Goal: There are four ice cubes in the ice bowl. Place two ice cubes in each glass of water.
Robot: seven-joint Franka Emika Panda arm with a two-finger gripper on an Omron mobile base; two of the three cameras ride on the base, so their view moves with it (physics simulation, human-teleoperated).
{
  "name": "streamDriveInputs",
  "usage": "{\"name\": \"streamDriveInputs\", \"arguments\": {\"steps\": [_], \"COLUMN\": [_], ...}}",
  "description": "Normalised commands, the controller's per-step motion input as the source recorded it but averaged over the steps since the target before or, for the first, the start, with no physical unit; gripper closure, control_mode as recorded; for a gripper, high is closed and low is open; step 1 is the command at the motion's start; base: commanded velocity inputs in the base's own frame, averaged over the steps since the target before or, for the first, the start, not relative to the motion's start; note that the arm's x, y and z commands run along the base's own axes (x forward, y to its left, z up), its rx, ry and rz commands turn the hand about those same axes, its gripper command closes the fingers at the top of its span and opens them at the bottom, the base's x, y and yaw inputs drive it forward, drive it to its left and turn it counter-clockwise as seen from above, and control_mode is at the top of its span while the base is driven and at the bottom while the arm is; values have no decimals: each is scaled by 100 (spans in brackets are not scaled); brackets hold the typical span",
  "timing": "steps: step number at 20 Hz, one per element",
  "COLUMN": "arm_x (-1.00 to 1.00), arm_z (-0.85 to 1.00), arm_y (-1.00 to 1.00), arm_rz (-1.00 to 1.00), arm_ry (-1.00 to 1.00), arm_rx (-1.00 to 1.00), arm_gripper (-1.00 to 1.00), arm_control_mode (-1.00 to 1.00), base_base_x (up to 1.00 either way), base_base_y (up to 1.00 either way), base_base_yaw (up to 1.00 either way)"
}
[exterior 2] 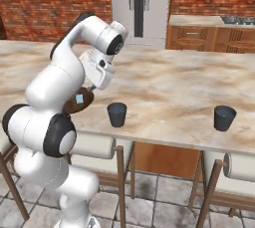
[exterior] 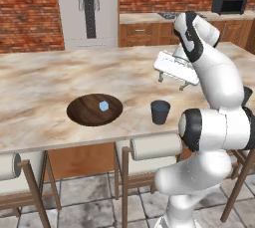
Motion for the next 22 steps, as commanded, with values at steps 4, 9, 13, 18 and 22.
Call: {"name": "streamDriveInputs", "arguments": {"steps": [4, 9, 13, 18, 22], "arm_x": [57, 75, 76, 27, 26], "arm_z": [-16, -13, -35, -43, -39], "arm_y": [94, 62, 28, 22, 20], "arm_rz": [10, 37, 48, 47, 21], "arm_ry": [-23, -3, -3, -10, -18], "arm_rx": [-16, -5, -1, -5, -6], "arm_gripper": [-100, -100, -100, -100, -100], "arm_control_mode": [-100, -100, -100, -100, -100], "base_base_x": [0, 0, 0, 0, 0], "base_base_y": [0, 0, 0, 0, 0], "base_base_yaw": [0, 0, 0, 0, 0]}}
